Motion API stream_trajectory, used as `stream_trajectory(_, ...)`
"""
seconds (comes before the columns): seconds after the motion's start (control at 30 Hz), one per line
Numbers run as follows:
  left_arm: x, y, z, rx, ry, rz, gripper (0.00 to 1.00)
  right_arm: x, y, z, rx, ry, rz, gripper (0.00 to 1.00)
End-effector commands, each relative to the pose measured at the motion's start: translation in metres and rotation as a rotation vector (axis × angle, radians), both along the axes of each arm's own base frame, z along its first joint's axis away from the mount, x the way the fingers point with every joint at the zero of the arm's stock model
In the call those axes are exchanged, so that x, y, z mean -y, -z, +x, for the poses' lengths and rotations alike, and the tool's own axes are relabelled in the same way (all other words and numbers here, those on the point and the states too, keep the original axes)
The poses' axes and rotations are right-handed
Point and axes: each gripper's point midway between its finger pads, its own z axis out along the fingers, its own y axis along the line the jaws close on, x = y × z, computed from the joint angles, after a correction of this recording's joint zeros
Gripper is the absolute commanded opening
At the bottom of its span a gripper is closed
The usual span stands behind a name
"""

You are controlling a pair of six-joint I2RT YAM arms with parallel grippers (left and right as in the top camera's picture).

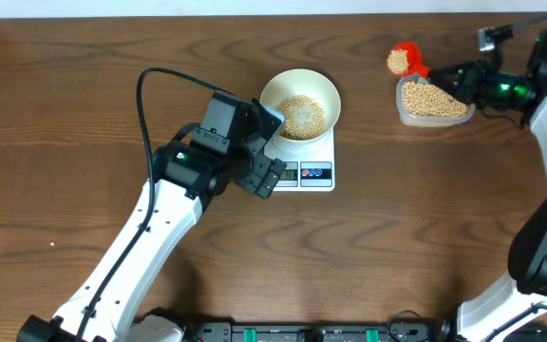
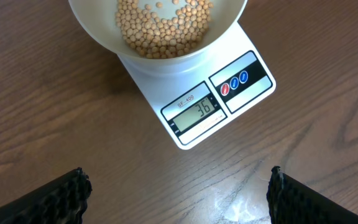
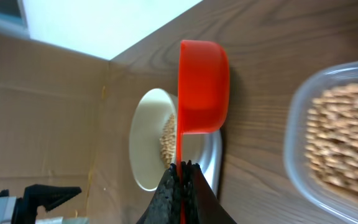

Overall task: Scoop item into bowl and weigh 50g on scale
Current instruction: 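Carry the filled scoop with the right gripper over the white bowl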

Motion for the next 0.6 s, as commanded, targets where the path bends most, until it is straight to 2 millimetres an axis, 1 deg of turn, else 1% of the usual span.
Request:
stream_trajectory(0.0,-0.001,0.001,0.001,0.0,-0.004,0.01,0.93,-0.029,-0.03,-0.002,0.059,-0.068,0.035,0.01)
stream_trajectory(0.13,-0.001,0.001,0.001,0.0,-0.004,0.01,0.93,-0.053,-0.033,-0.001,0.089,-0.121,0.032,0.01)
stream_trajectory(0.2,-0.001,0.001,0.001,0.0,-0.004,0.01,0.93,-0.071,-0.036,-0.002,0.117,-0.162,0.028,0.01)
stream_trajectory(0.23,-0.001,0.001,0.001,0.0,-0.004,0.01,0.93,-0.077,-0.037,-0.002,0.126,-0.175,0.027,0.01)
stream_trajectory(0.33,-0.001,0.001,0.001,0.0,-0.004,0.01,0.93,-0.091,-0.039,-0.004,0.14,-0.205,0.027,0.01)
stream_trajectory(0.4,-0.001,0.001,0.001,0.0,-0.004,0.01,0.93,-0.101,-0.038,-0.006,0.14,-0.222,0.02,0.01)
stream_trajectory(0.43,-0.001,0.001,0.001,0.0,-0.004,0.01,0.93,-0.109,-0.037,-0.009,0.149,-0.243,0.011,0.01)
stream_trajectory(0.57,-0.001,0.001,0.001,0.0,-0.004,0.01,0.93,-0.128,-0.035,-0.013,0.172,-0.286,-0.011,0.01)
